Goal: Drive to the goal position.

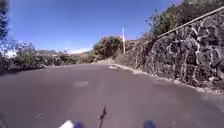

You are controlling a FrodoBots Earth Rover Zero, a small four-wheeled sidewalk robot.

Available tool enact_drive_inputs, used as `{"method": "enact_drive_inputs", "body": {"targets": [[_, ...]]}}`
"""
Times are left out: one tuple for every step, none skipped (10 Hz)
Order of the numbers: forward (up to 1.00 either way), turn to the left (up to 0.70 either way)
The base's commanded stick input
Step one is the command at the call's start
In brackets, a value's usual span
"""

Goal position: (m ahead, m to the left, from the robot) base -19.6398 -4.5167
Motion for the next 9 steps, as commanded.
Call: {"method": "enact_drive_inputs", "body": {"targets": [[0.7,0.0],[0.7,0.0],[0.7,0.0],[0.7,0.0],[0.7,0.0],[0.7,0.0],[0.7,0.14],[0.7,0.28],[0.7,0.28]]}}
